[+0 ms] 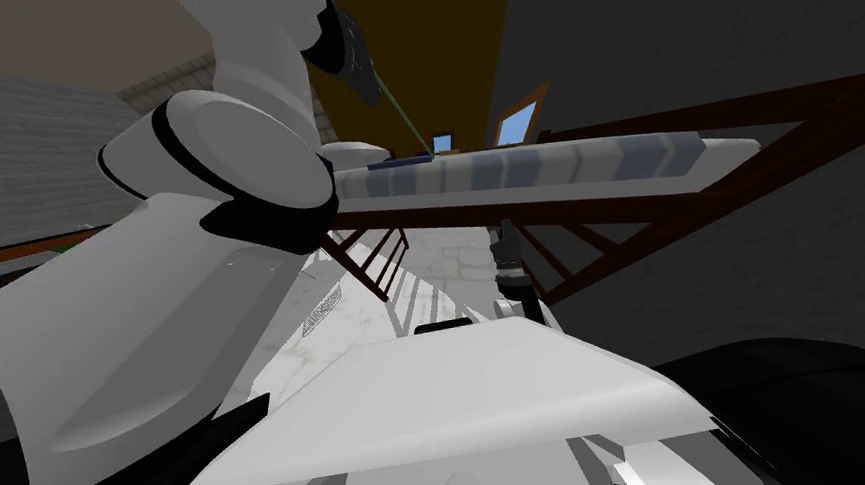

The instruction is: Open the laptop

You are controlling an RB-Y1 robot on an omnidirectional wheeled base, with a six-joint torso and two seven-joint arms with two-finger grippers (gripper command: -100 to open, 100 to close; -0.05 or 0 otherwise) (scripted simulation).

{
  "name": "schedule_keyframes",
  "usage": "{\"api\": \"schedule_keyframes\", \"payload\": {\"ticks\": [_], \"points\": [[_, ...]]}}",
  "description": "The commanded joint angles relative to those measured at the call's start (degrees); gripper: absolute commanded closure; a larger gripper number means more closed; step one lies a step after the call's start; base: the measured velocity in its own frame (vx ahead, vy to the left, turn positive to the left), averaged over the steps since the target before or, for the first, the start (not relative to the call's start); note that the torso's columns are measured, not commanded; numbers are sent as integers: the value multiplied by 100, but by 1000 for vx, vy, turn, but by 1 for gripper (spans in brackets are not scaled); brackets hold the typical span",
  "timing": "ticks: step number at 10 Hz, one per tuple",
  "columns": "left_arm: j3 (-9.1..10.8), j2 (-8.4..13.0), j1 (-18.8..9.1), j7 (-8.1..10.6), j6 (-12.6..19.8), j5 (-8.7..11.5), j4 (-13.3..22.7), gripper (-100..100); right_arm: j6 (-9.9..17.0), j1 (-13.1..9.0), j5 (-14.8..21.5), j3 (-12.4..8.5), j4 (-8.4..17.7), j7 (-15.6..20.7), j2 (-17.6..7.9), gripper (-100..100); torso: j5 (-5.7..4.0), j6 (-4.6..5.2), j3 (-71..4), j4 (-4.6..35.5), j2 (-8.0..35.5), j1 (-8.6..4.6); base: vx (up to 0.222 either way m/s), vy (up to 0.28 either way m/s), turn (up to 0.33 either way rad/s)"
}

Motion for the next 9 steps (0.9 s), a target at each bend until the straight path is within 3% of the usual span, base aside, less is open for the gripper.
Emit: {"api": "schedule_keyframes", "payload": {"ticks": [1, 3, 4, 5, 9], "points": [[239, 60, 317, 339, -157, 204, -27, 100, 0, 0, 0, 0, 0, 0, 0, 0, 6, -1, -2, -1, -3, 12, -36, 2, 16], [231, 98, 296, 296, -151, 195, -27, 100, 0, 0, 0, 0, 0, 0, 0, 0, 0, 1, 3, 10, -4, 11, -19, -1, 16], [396, 118, 515, 500, -328, 350, 5, 100, 0, 0, 0, 0, 0, 0, 0, 0, 0, -4, 8, 19, -4, 9, -26, 4, 34], [396, 118, 515, 500, -328, 350, 5, 100, 0, 0, 0, 0, 0, 0, 0, 0, 6, -8, 5, 12, -2, 18, -34, -1, 9], [718, 137, 948, 882, -637, 660, 9, 100, 0, 0, 0, 0, 0, 0, 0, 0, 16, -16, -7, 5, -20, 41, -30, -7, 8]]}}
